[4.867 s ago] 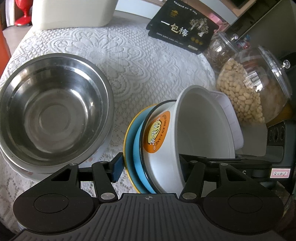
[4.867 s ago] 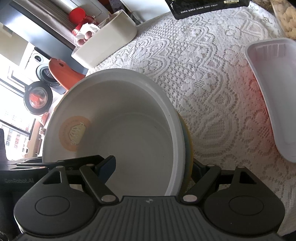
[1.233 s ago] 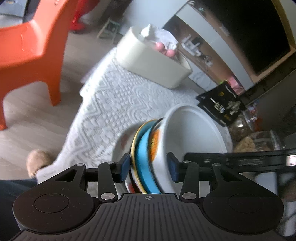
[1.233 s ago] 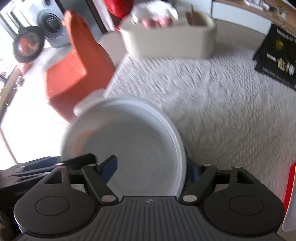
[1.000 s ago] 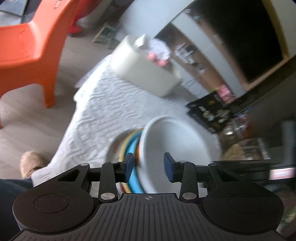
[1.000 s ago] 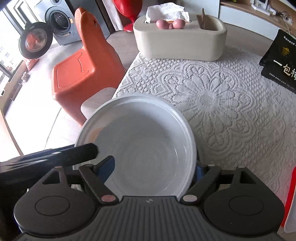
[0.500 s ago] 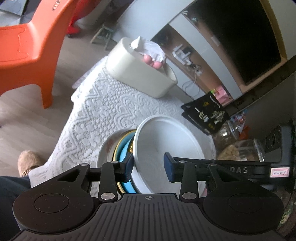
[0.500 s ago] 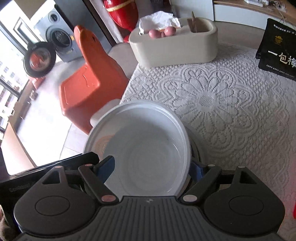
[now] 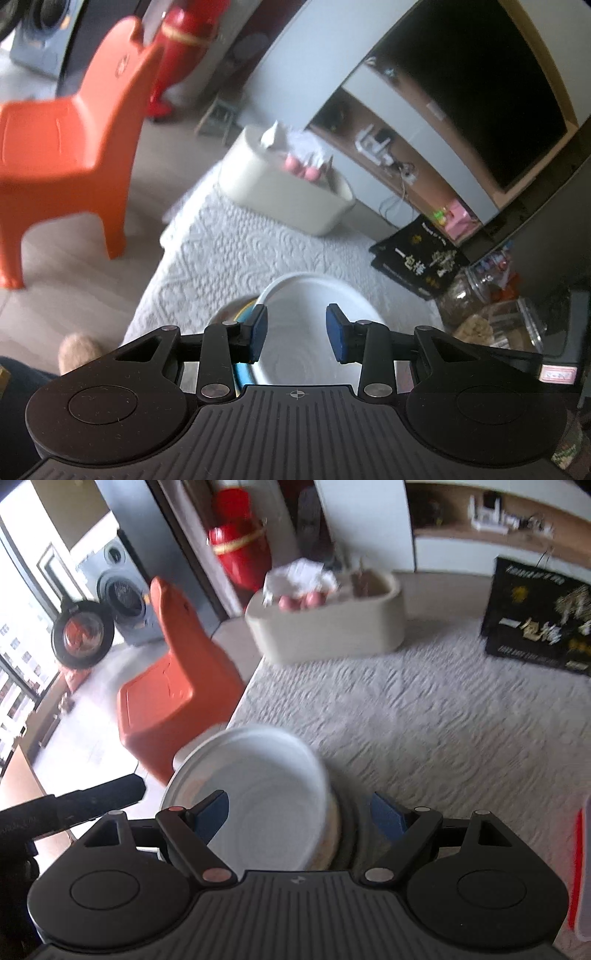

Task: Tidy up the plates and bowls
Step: 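Lift the bowl stack with both tools and lower it into the steel bowl, then open both tools and move them to the red-rimmed white foil tray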

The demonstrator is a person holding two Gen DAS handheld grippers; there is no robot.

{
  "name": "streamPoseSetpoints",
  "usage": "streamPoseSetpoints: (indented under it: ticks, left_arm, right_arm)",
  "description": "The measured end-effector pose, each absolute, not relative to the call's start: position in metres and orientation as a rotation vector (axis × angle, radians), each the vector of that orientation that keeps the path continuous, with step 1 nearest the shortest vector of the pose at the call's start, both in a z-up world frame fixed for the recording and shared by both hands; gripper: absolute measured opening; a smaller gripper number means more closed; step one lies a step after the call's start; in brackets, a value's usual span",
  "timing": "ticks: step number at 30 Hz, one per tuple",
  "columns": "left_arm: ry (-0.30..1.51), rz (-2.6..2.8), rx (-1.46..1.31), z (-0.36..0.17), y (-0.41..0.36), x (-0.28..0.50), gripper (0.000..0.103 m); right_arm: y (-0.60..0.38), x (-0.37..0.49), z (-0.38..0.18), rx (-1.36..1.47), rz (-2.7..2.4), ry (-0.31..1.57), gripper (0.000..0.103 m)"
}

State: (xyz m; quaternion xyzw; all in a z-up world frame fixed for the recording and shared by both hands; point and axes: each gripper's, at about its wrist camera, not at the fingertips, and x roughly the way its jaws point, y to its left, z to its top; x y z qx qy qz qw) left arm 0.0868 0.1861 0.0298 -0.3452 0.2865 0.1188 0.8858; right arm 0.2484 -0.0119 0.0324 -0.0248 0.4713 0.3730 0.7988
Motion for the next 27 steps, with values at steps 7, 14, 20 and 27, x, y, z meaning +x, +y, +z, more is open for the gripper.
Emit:
streamPoseSetpoints:
  ticks: [7, 14, 20, 27]
  left_arm:
    - [0.607, 0.176, -0.623, 0.052, 0.131, 0.105, 0.038]
    - [0.764, 0.001, -0.561, 0.030, 0.038, 0.172, 0.038]
    - [0.972, -0.156, -0.512, -0.027, -0.047, 0.247, 0.038]
    - [1.059, -0.186, -0.433, -0.071, -0.117, 0.294, 0.038]
  right_arm:
    - [-0.095, 0.250, 0.043, 0.030, 0.734, 0.893, 0.089]
    - [-0.204, 0.261, 0.023, 0.062, 0.565, 0.833, 0.090]
    - [-0.303, 0.265, -0.012, 0.043, 0.334, 0.804, 0.091]
    - [-0.362, 0.287, -0.072, 0.131, 0.218, 0.850, 0.091]
